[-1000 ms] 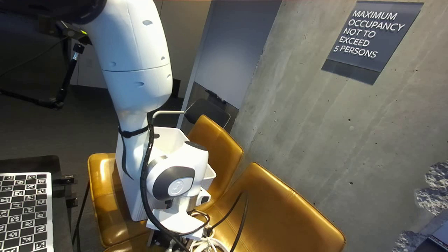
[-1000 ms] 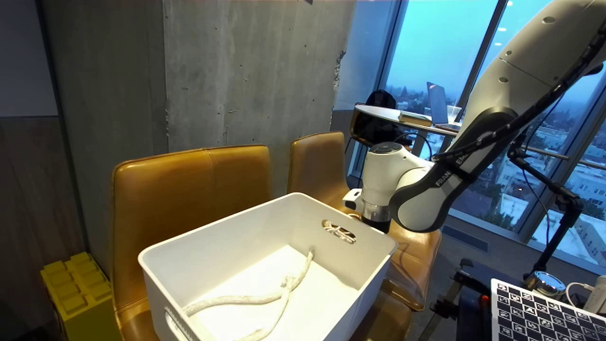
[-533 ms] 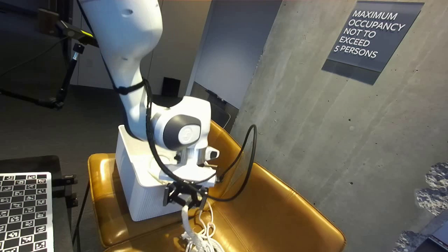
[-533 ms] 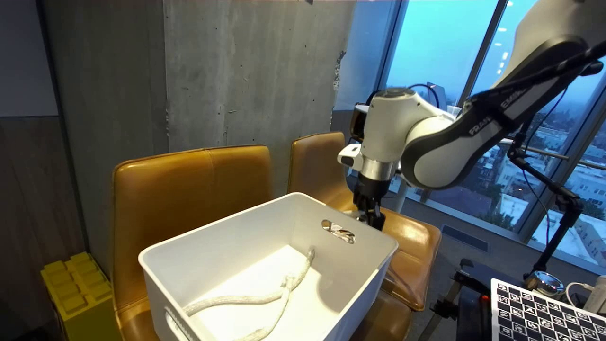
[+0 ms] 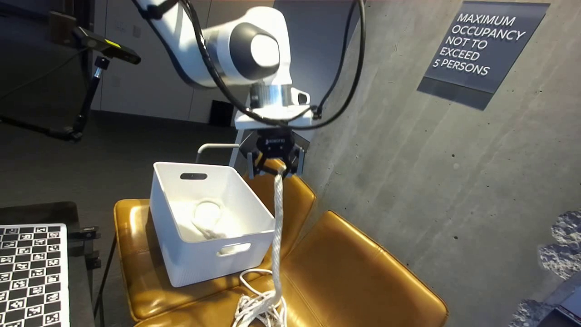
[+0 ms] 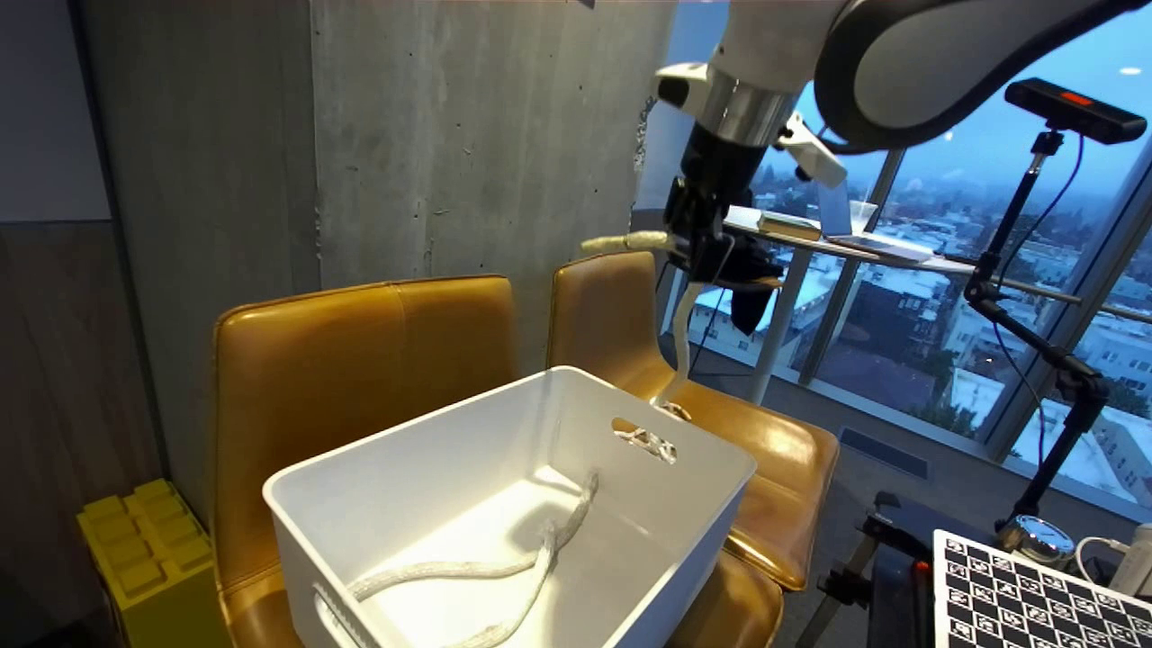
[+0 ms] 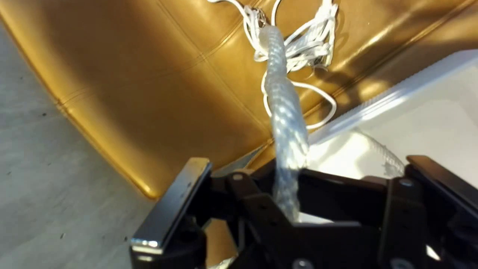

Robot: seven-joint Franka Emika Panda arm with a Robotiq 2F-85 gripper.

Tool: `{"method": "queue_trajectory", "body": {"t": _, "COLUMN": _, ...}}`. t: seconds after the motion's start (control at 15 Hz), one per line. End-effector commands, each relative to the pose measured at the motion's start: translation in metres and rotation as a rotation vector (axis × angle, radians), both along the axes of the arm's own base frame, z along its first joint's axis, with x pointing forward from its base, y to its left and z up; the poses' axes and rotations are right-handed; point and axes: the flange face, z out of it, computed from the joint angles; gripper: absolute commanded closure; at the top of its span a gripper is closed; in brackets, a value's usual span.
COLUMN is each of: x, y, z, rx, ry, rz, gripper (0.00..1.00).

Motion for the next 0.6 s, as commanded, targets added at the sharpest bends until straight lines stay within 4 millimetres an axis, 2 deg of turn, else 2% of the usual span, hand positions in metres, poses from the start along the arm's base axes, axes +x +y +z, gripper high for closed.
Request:
{"method": "queue_trajectory", "body": {"t": 0.0, "x": -0.010, "y": 0.053, "z": 0.084, "rx": -0.012, "ry": -0.068, "rz": 0.019, "gripper": 1.00}}
{"method": "queue_trajectory", "body": {"t": 0.33, "x": -0.032, "y": 0.150, "z": 0.193, "rx": 0.001, "ry": -0.157, "rz": 0.082, "gripper": 1.00}}
{"method": "queue_trajectory", "body": {"t": 0.4, "x": -0.037, "y": 0.169, "z": 0.211, "rx": 0.003, "ry": -0.169, "rz": 0.092, "gripper": 1.00}}
{"method": "queue_trajectory", "body": {"t": 0.53, "x": -0.043, "y": 0.197, "z": 0.235, "rx": 0.006, "ry": -0.186, "rz": 0.110, "gripper": 1.00}}
